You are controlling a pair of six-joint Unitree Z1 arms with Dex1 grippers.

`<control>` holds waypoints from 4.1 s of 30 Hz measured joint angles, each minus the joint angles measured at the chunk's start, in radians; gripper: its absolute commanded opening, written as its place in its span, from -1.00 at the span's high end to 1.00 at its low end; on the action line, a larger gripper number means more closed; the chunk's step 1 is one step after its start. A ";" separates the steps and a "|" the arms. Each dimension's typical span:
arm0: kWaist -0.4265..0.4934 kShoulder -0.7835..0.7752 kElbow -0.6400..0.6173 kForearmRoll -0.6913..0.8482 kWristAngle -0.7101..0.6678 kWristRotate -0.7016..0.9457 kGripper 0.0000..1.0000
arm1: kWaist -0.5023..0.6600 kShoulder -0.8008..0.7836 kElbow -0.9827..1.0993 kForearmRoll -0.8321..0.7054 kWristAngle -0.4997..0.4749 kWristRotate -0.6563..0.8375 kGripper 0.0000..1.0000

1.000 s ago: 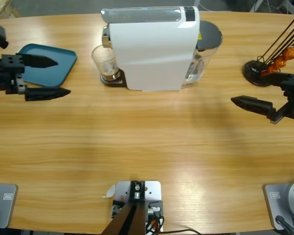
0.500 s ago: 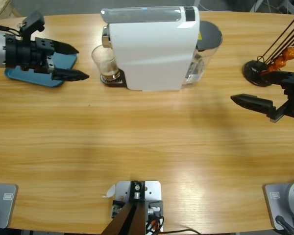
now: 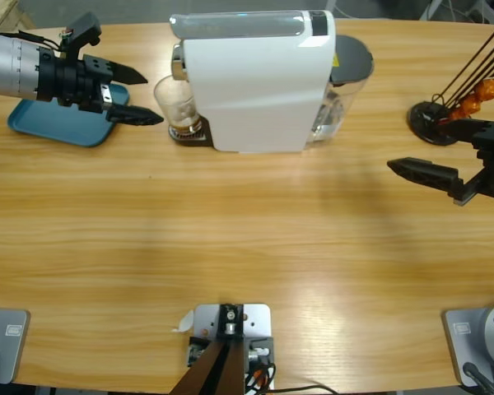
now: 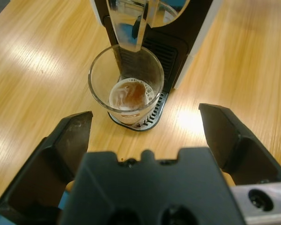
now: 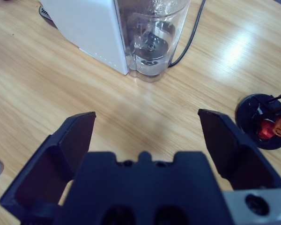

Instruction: Pour coffee

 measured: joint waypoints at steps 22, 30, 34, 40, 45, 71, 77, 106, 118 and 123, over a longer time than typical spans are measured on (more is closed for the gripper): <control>0.000 0.098 -0.094 0.000 -0.029 0.003 -1.00 | 0.000 0.029 0.000 -0.004 0.000 0.000 -1.00; 0.000 0.125 -0.102 0.000 -0.029 0.003 -1.00 | 0.000 0.041 0.000 -0.007 0.000 0.000 -1.00; 0.000 0.142 -0.128 0.000 -0.035 0.003 -1.00 | 0.000 0.042 0.000 -0.007 0.000 0.000 -1.00; -0.001 0.164 -0.144 0.000 -0.043 0.007 -1.00 | 0.000 0.042 0.000 -0.007 0.000 0.000 -1.00; -0.017 0.165 -0.144 0.004 -0.040 0.014 -1.00 | 0.000 0.042 0.000 -0.007 0.000 0.000 -1.00; -0.070 0.187 -0.224 0.075 0.022 0.027 0.30 | 0.000 0.042 0.000 -0.016 0.004 0.000 -1.00; -0.073 0.188 -0.242 0.110 0.033 0.031 0.70 | 0.000 0.042 0.000 -0.020 0.004 0.000 -1.00; -0.089 0.193 -0.276 0.157 0.083 -0.001 1.00 | 0.000 0.044 0.000 -0.021 0.005 0.000 -1.00; -0.052 0.125 -0.212 0.169 0.121 0.000 1.00 | 0.000 0.047 0.000 -0.021 0.009 0.000 -1.00; 0.018 0.074 -0.183 0.170 0.151 0.000 1.00 | 0.000 0.048 0.000 -0.021 0.011 0.000 -1.00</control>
